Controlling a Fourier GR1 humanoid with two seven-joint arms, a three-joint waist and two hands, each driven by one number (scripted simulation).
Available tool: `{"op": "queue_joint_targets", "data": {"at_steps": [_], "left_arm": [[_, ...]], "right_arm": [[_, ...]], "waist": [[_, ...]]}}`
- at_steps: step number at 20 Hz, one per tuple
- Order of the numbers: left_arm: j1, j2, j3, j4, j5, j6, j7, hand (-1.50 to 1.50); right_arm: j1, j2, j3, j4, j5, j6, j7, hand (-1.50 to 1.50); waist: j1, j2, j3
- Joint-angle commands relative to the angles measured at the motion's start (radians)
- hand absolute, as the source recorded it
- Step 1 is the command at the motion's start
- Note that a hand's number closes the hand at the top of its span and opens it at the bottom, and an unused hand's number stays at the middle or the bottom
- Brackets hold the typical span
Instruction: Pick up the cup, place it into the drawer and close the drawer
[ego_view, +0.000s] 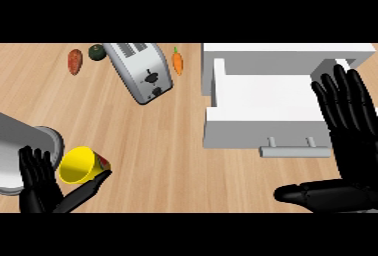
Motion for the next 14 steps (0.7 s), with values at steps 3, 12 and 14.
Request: {"op": "queue_joint_targets", "data": {"at_steps": [3,12,14], "left_arm": [[-0.038,0.002,0.054,0.132,0.042,-0.057,-0.063,-1.50],[0.003,-0.004,0.110,0.223,0.111,-0.127,-0.213,-1.50],[-0.067,0.054,0.155,0.302,0.139,-0.166,-0.205,-1.50]], "right_arm": [[0.049,0.003,0.001,0.001,0.001,0.027,-0.046,-1.50],[-0.007,-0.013,-0.029,0.030,-0.025,0.035,-0.022,-1.50],[-0.007,-0.011,-0.009,0.001,-0.016,0.032,0.003,-1.50]], "waist": [[-0.001,0.000,0.000],[0.001,0.000,0.000],[0.000,0.000,0.000]]}}
